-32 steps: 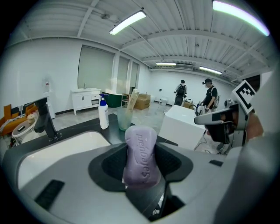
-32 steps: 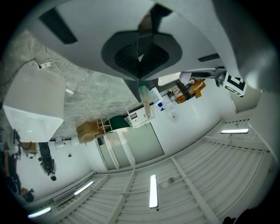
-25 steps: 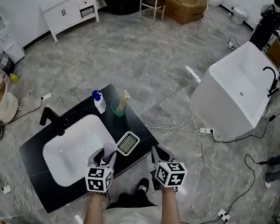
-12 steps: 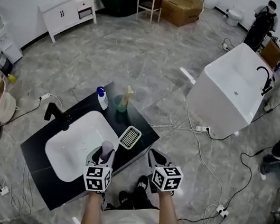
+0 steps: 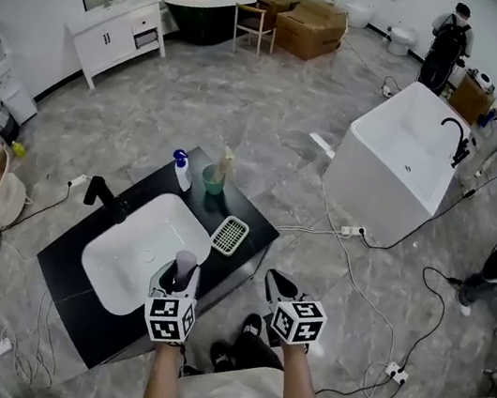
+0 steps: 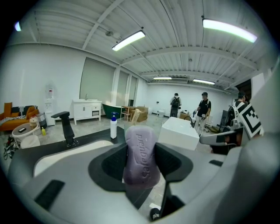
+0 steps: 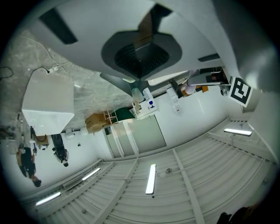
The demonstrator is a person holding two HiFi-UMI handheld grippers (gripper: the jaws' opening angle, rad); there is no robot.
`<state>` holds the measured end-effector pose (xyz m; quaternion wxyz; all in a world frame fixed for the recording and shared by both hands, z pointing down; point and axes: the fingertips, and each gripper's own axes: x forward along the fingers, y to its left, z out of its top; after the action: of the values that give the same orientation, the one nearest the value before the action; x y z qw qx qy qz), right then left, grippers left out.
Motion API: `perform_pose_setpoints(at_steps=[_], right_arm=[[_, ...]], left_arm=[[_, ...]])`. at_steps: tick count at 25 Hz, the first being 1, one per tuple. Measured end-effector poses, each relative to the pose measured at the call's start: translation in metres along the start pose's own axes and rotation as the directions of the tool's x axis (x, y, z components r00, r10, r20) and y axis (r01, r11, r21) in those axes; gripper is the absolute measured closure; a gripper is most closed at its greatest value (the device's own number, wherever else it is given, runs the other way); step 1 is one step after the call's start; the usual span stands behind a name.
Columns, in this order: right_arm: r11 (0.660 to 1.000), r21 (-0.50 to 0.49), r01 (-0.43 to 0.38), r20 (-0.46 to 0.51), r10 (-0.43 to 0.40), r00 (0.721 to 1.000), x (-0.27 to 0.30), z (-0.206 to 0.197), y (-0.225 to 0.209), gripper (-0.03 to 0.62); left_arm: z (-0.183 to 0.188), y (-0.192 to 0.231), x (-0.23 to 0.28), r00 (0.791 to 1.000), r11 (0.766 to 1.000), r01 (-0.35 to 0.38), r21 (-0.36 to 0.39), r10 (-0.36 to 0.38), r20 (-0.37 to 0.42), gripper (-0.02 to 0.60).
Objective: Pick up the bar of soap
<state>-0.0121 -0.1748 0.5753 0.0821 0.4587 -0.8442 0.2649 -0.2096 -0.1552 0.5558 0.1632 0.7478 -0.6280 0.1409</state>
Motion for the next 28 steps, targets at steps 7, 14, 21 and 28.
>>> perform_pose_setpoints(at_steps=[7, 14, 21, 28], right_arm=[[0.999, -0.039, -0.033, 0.017, 0.034, 0.999, -0.001, 0.000, 0.017, 0.589], [0.997, -0.062, -0.047, 0.028, 0.049, 0.998, -0.003, 0.005, 0.025, 0.589], [0.996, -0.077, -0.041, 0.040, 0.044, 0.998, -0.006, 0.011, 0.024, 0.589], [0.996, -0.076, -0.039, 0.055, 0.044, 0.998, -0.008, 0.014, 0.023, 0.589]], left_arm=[[0.010, 0.018, -0.022, 0.997, 0.998, -0.058, 0.007, 0.058, 0.048, 0.380], [0.017, 0.028, -0.035, 0.991, 0.996, -0.088, -0.011, 0.089, 0.097, 0.380], [0.022, 0.028, -0.036, 0.988, 0.996, -0.089, -0.025, 0.091, 0.122, 0.380], [0.026, 0.030, -0.037, 0.988, 0.996, -0.092, -0.006, 0.092, 0.128, 0.380]])
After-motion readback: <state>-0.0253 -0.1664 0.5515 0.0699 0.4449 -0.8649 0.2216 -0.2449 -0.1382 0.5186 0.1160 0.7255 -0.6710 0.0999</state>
